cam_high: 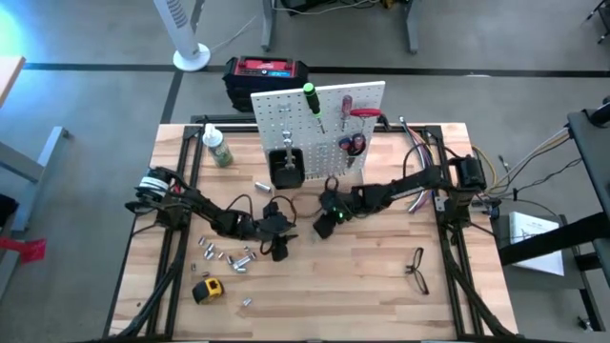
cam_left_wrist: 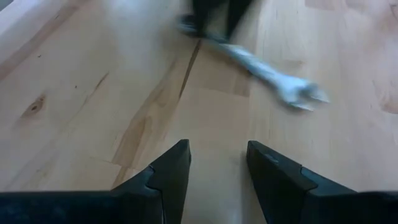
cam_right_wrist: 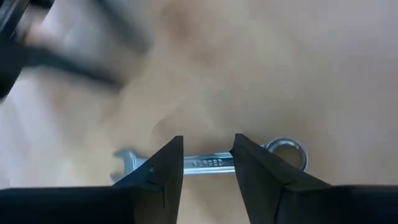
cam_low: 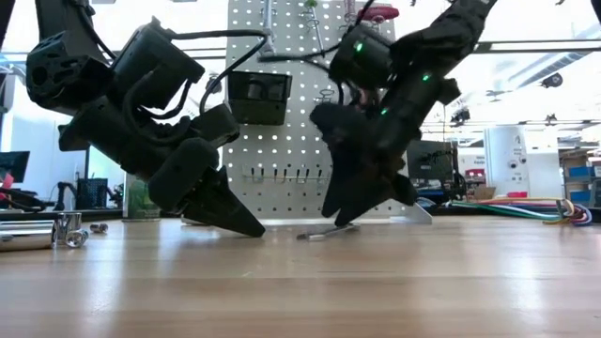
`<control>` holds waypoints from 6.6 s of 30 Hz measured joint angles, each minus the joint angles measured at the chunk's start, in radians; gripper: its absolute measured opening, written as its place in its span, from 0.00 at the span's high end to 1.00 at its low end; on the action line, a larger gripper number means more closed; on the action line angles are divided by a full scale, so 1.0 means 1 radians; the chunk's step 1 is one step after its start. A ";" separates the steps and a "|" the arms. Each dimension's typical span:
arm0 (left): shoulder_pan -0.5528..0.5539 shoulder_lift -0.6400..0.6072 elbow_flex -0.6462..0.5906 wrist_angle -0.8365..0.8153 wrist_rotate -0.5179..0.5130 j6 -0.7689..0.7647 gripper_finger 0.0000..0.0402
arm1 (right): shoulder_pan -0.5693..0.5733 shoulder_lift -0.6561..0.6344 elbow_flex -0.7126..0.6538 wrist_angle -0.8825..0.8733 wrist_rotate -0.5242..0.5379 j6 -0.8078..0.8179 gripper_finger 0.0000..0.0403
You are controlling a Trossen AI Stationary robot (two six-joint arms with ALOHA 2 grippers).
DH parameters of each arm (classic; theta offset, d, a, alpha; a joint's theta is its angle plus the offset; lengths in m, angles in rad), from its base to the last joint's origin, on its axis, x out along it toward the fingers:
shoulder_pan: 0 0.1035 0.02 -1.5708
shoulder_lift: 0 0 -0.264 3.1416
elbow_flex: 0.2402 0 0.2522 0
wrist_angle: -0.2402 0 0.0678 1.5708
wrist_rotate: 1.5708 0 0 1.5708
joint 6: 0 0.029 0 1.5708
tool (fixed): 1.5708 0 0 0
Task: Hang tools onto peg board
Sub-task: Hang the silver wrench on the pegboard
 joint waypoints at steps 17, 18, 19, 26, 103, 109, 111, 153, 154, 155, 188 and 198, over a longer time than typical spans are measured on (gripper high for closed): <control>0.000 0.000 0.001 0.006 -0.003 0.013 0.61 | 0.203 -0.068 0.196 -0.446 0.122 0.461 0.76; 0.000 0.000 0.001 0.006 -0.003 0.014 0.61 | 0.202 -0.063 0.215 -0.491 0.132 0.483 0.76; 0.000 0.000 0.001 0.006 -0.003 0.016 0.61 | 0.200 -0.060 0.230 -0.520 0.135 0.507 0.76; 0.000 0.000 0.002 0.010 -0.016 0.051 0.61 | 0.179 -0.040 0.262 -0.510 0.131 0.775 0.71; 0.006 -0.015 -0.213 0.923 0.345 0.113 0.61 | 0.257 0.014 0.499 -0.178 0.491 -0.109 1.00; 0.006 -0.034 -0.194 0.923 0.307 0.117 0.61 | 0.268 0.013 0.497 -0.176 0.512 -0.126 1.00; 0.006 -0.034 -0.177 0.925 0.310 0.126 0.61 | 0.271 0.013 0.497 -0.174 0.512 -0.127 1.00; -0.005 -0.231 -0.243 0.841 0.149 0.139 1.00 | 0.379 -0.127 0.495 -0.383 0.808 -0.077 0.75; -0.005 -0.251 -0.234 0.779 0.129 0.130 1.00 | 0.388 -0.137 0.495 -0.404 0.836 -0.064 0.73; -0.005 -0.276 -0.224 0.695 0.108 0.118 1.00 | 0.401 -0.149 0.495 -0.429 0.863 -0.055 0.72; 0.230 -0.606 0.407 -0.390 0.444 0.142 1.00 | 0.530 -0.195 -0.048 -0.711 0.876 0.621 0.84; 0.201 -0.723 0.382 -0.511 0.330 0.137 1.00 | 0.500 -0.211 -0.095 -0.695 0.984 0.636 0.90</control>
